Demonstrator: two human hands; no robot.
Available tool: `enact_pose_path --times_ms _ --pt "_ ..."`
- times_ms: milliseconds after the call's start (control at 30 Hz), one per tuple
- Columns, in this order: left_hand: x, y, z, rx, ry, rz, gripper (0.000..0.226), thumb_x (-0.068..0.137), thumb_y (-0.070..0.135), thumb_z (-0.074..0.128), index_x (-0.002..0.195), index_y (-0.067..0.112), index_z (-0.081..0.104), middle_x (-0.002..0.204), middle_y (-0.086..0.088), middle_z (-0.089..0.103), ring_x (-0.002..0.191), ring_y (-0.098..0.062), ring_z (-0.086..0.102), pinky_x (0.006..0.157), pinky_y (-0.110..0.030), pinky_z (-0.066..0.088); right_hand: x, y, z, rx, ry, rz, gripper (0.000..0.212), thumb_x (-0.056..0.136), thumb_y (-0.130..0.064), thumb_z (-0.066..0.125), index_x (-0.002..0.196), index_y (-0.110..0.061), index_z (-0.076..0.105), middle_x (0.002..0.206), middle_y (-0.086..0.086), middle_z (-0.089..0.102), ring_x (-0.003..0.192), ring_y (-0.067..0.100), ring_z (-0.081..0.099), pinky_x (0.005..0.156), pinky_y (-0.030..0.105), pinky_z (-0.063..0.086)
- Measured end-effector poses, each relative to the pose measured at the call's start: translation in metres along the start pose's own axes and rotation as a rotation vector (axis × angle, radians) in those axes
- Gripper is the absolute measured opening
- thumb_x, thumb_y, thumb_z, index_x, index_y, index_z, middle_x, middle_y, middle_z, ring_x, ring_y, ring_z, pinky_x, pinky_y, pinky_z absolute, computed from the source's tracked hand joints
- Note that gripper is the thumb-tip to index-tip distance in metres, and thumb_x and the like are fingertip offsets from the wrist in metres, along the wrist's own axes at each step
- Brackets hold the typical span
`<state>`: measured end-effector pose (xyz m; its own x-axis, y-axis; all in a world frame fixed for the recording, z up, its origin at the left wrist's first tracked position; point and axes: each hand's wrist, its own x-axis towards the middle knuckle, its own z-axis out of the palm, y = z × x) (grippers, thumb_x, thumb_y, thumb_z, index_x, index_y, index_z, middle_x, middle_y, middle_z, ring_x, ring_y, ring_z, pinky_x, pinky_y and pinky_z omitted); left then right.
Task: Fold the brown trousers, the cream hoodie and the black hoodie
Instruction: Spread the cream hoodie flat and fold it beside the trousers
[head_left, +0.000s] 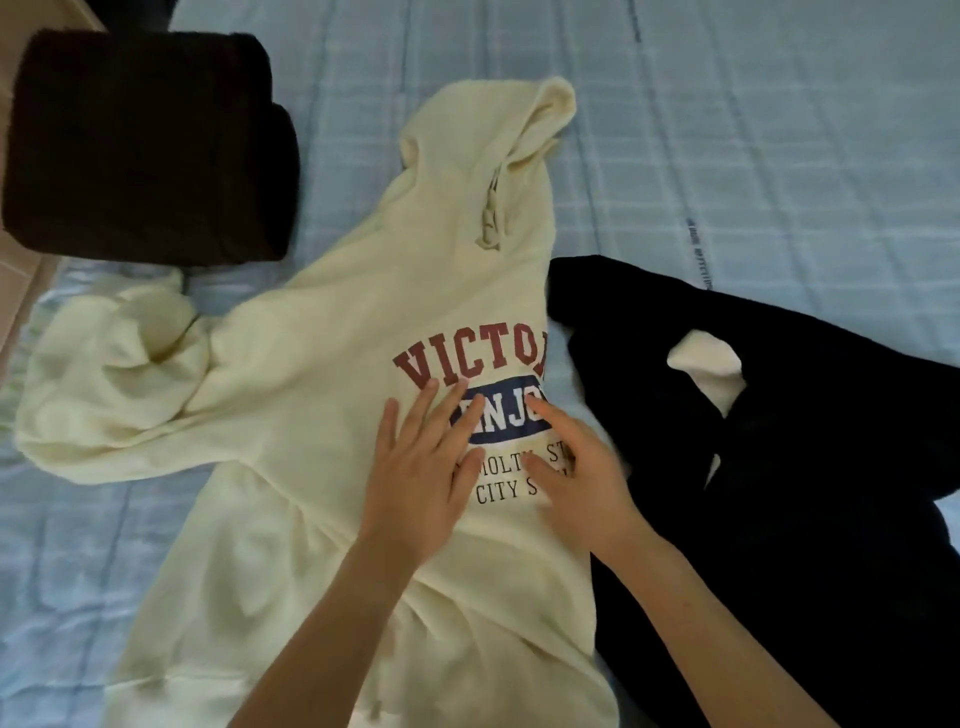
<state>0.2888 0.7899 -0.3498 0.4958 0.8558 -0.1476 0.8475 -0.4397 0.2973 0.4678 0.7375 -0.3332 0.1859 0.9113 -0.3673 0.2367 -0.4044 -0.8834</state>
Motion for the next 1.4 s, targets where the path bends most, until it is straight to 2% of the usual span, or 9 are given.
enact_pose_path --times_ms 167,267,467,600,800,933,1033,1267,1400 --pt "-0.004 0.029 -0.029 -0.774 0.098 -0.266 0.030 0.093 0.049 0.047 0.119 0.054 0.061 0.139 0.024 0.054 0.141 0.010 0.026 0.123 -0.037 -0.004 -0.003 -0.020 -0.008 0.473 -0.002 0.015 0.044 0.097 0.011 0.044 0.132 -0.015 0.050 0.110 0.007 0.074 0.096 0.019 0.072 0.072 0.028 0.059" --pt "-0.010 0.048 -0.041 -1.122 0.136 -0.377 0.031 0.078 0.057 0.059 0.108 0.056 0.068 0.117 0.030 0.067 0.120 0.009 0.054 0.121 -0.039 0.022 -0.004 -0.033 -0.008 0.720 -0.115 0.104 0.047 0.097 0.011 0.033 0.137 -0.008 0.049 0.115 0.009 0.074 0.102 0.021 0.070 0.087 0.035 0.057" --pt "-0.014 0.064 -0.033 -1.057 0.334 -0.389 0.041 0.089 0.015 0.071 0.113 0.047 0.060 0.106 0.031 0.069 0.101 0.009 0.064 0.083 -0.005 0.043 -0.002 -0.041 -0.013 0.720 -0.401 0.094 0.076 0.085 0.030 0.022 0.141 -0.016 0.046 0.139 0.006 0.061 0.127 0.019 0.059 0.106 0.033 0.047" --pt "-0.017 0.055 -0.029 -1.086 0.346 -0.375 0.038 0.095 0.000 0.058 0.122 0.026 0.064 0.101 0.015 0.075 0.097 0.003 0.068 0.081 -0.006 0.044 0.002 -0.037 -0.009 0.525 -0.398 0.068 0.079 0.085 0.030 0.023 0.136 -0.023 0.049 0.113 -0.007 0.072 0.095 0.004 0.068 0.077 0.017 0.055" --pt "-0.016 0.040 -0.031 -1.171 0.302 -0.396 0.038 0.094 -0.004 0.055 0.118 0.022 0.068 0.095 0.013 0.077 0.092 0.000 0.069 0.079 -0.009 0.046 -0.007 -0.027 0.014 0.019 -0.083 -0.149 0.069 0.088 0.001 0.068 0.134 -0.048 0.051 0.114 -0.003 0.055 0.091 0.018 0.059 0.087 0.025 0.053" --pt "-0.015 0.037 -0.029 -1.198 0.247 -0.356 0.037 0.092 0.004 0.062 0.121 0.026 0.066 0.104 0.017 0.074 0.100 0.000 0.068 0.082 -0.009 0.047 -0.011 -0.020 0.020 0.156 -0.090 -0.122 0.076 0.087 0.004 0.069 0.141 -0.044 0.047 0.120 0.006 0.053 0.082 0.013 0.061 0.086 0.031 0.054" --pt "-0.017 0.041 -0.028 -1.095 0.251 -0.286 0.047 0.086 0.014 0.071 0.127 0.035 0.060 0.109 0.025 0.068 0.102 0.001 0.065 0.083 -0.007 0.046 -0.013 -0.019 0.022 0.211 -0.107 -0.136 0.076 0.088 0.008 0.066 0.146 -0.035 0.046 0.128 0.012 0.054 0.110 0.023 0.061 0.090 0.041 0.056" --pt "-0.018 0.018 -0.034 -1.278 0.239 -0.261 0.051 0.090 -0.010 0.055 0.130 0.021 0.062 0.109 0.000 0.074 0.092 -0.008 0.068 0.084 -0.019 0.050 -0.016 -0.011 0.022 0.195 0.009 -0.131 0.074 0.086 0.012 0.066 0.136 -0.041 0.051 0.126 -0.002 0.055 0.086 0.010 0.067 0.081 0.021 0.054" --pt "-0.027 -0.018 -0.049 -1.434 0.207 -0.298 0.049 0.094 -0.006 0.053 0.132 0.024 0.061 0.116 -0.004 0.073 0.108 -0.014 0.067 0.092 -0.024 0.051 -0.008 -0.010 0.033 0.099 0.076 -0.117 0.079 0.084 -0.001 0.075 0.131 -0.055 0.044 0.128 -0.025 0.044 0.103 -0.005 0.056 0.083 0.014 0.051"
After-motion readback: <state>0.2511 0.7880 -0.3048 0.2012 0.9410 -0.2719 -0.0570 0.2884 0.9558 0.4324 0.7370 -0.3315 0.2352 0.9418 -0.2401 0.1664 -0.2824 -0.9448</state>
